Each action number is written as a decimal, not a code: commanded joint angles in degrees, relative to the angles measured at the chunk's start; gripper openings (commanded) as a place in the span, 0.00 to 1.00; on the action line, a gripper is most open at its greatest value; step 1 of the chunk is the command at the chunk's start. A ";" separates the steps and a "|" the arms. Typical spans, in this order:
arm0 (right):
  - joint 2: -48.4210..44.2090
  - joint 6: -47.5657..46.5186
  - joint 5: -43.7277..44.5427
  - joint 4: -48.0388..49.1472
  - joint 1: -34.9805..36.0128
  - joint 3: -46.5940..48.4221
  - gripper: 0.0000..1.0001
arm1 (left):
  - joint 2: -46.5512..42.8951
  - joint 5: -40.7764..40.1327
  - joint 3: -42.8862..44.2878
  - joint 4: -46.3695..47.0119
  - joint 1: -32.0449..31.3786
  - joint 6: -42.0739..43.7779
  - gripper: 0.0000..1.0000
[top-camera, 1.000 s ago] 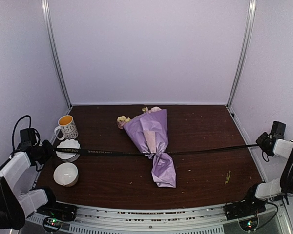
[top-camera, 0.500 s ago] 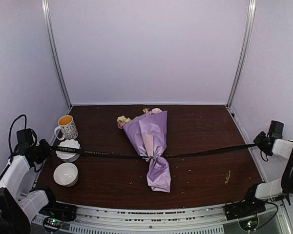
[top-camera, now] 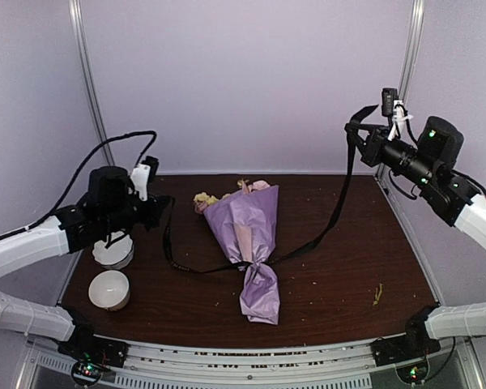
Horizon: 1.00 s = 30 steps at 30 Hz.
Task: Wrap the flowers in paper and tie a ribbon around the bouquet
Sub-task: Tie the ribbon around the folded bouquet.
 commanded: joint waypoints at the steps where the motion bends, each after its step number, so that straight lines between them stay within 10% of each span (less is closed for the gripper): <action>1: -2.91 -7.75 -8.05 -1.80 9.13 7.92 0.00 | 7.59 4.01 8.34 5.77 -8.74 12.25 0.00; 10: -3.58 -8.80 -12.07 -3.63 17.17 16.74 0.00 | 19.87 16.81 14.67 3.33 -11.19 17.08 0.00; 14: -1.60 -10.79 -12.53 -4.33 21.19 19.95 0.00 | 24.00 22.34 19.21 -5.82 -14.64 23.98 0.48; 18: 1.10 -10.96 -12.84 -5.21 23.09 22.28 0.00 | 20.58 34.28 20.36 -4.28 -15.28 29.51 0.76; 30: 7.22 -7.73 -15.65 -1.67 27.21 27.76 0.00 | 32.63 36.63 39.00 12.56 -22.16 26.57 0.98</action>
